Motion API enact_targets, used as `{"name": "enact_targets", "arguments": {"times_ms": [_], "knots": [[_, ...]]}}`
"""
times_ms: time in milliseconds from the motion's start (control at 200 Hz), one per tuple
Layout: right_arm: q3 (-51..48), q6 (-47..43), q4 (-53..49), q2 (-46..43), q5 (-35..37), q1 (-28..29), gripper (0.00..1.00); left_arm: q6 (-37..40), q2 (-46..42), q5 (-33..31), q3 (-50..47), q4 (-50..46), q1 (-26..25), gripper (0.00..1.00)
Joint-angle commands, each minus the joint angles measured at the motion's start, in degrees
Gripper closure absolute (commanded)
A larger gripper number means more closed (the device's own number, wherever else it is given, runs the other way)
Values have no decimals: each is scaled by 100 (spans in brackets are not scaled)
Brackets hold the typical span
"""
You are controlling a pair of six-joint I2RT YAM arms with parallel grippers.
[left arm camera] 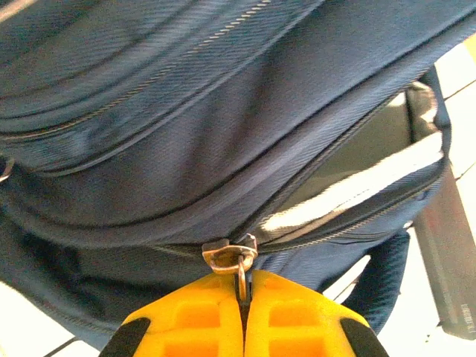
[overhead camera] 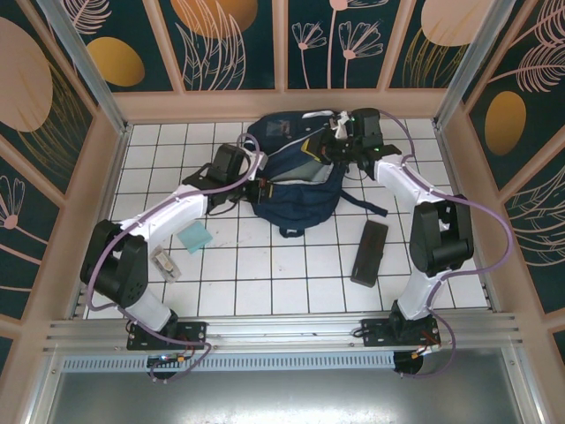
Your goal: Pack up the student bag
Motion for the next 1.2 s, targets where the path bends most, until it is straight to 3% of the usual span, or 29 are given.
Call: {"name": "enact_targets", "arguments": {"times_ms": [0, 155, 290, 360, 465, 540, 690, 781, 901, 1086, 1191], "knots": [[-211, 240, 1213, -219, 798, -125, 90, -549, 173, 954, 162, 703, -390, 100], [-816, 622, 1574, -318, 1006, 240, 68, -659, 951, 1157, 1054, 915, -754, 100], [-1181, 861, 1906, -422, 1296, 517, 62, -720, 1317, 1369, 1712, 976, -1001, 100], [-1233, 823, 1881, -441, 1533, 637, 69, -767, 1349, 1427, 1798, 1013, -1025, 100], [-1312, 718, 1795, -452, 1731, 636, 100, -666, 1164, 1079, 1549, 962, -990, 100], [-1439, 708, 1859, -539, 1667, 531, 100, -609, 1011, 650, 1285, 746, -778, 100], [-1427, 400, 1637, -695, 1719, 320, 100, -626, 784, 724, 442, 672, 1, 100], [-1262, 212, 1489, -691, 1663, 236, 100, -209, 755, 436, 270, 263, 238, 100], [-996, -25, 1214, -636, 1622, 192, 100, -66, 785, 569, 214, 27, 621, 100], [-776, -78, 1115, -681, 1701, -47, 100, -10, 733, 1414, 210, -263, 677, 100], [-609, -85, 1077, -636, 1596, -58, 100, 207, 577, 681, 117, -566, 692, 100]]}}
